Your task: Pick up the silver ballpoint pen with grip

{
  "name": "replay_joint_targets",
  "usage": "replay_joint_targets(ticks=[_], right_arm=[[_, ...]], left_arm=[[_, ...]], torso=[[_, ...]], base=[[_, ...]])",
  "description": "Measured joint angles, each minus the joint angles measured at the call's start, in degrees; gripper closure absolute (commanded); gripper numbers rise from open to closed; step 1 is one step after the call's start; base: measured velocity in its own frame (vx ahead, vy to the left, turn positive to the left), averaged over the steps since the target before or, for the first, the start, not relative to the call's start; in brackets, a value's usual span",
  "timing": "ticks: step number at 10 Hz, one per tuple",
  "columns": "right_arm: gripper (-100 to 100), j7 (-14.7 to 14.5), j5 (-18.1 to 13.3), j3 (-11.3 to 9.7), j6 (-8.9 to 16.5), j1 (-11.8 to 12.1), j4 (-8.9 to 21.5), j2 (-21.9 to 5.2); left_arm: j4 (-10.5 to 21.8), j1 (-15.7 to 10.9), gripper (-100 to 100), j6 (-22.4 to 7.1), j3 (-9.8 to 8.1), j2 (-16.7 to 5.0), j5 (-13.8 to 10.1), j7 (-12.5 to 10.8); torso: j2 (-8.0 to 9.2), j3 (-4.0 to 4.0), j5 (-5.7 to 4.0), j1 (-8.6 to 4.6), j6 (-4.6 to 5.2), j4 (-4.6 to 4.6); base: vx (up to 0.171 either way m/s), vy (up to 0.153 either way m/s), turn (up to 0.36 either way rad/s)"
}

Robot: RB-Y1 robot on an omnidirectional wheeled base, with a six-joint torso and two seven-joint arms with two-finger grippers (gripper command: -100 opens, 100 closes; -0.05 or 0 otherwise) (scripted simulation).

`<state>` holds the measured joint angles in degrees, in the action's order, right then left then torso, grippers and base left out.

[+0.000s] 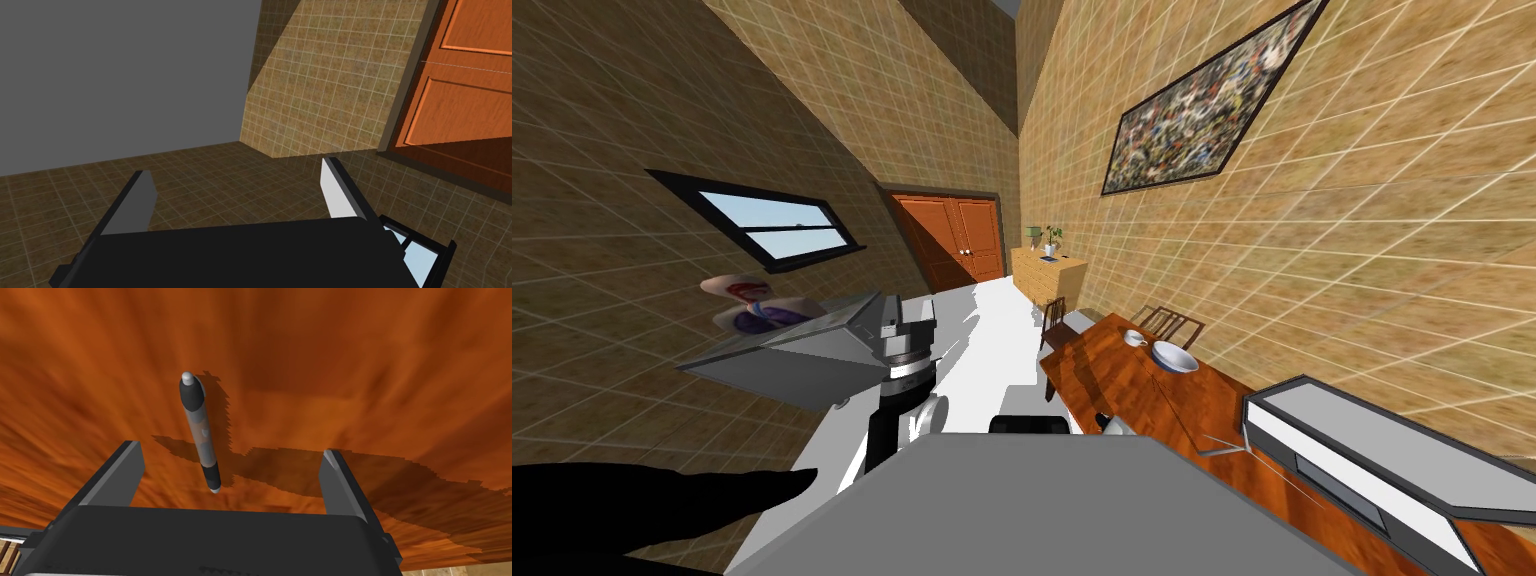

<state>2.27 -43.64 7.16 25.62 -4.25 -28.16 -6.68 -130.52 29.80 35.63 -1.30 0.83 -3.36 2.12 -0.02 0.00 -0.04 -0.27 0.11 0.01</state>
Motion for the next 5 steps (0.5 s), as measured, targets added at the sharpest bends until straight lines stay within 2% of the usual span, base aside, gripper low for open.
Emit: replay_joint_targets(ticks=[1, 2, 3, 4, 5], right_arm=[[-100, 0.7, -1.4, 0.1, 0.1, -0.2, 0.3, 0.2], [-100, 4.3, -5.2, 0.7, -0.2, -1.9, 3.3, 1.2], [-100, 3.9, -5.4, 1.5, 0.7, -0.8, 1.2, 2.1], [-100, 5.9, -8.3, 2.2, 1.2, -1.6, 2.4, 3.2], [-100, 7.4, -10.4, 2.6, 1.7, -1.7, 2.2, 4.1]], left_arm=[[0.0, 0.0, 0, 0.0, 0.00, 0.0, 0.0, 0.0], [0.0, 0.0, 0, 0.0, 0.00, 0.0, 0.0, 0.0], [0.0, 0.0, 0, 0.0, 0.00, 0.0, 0.0, 0.0], [0.0, 0.0, 0, 0.0, 0.00, 0.0, 0.0, 0.0], [0.0, 0.0, 0, 0.0, 0.00, 0.0, 0.0, 0.0]], torso=[[0.01, 0.00, 0.01, 0.07, 0.01, 0.00], [0.03, 0.02, -0.01, -0.05, -0.01, 0.01], [0.07, 0.04, -0.02, -0.07, 0.01, 0.01], [0.06, 0.03, -0.03, -0.15, -0.01, 0.02], [0.07, 0.04, -0.03, -0.11, 0.01, 0.01]], base=[[-0.022, -0.083, 0.032], [-0.023, -0.088, 0.046], [-0.022, -0.109, 0.053], [-0.025, -0.095, 0.034], [-0.013, -0.038, -0.004]])
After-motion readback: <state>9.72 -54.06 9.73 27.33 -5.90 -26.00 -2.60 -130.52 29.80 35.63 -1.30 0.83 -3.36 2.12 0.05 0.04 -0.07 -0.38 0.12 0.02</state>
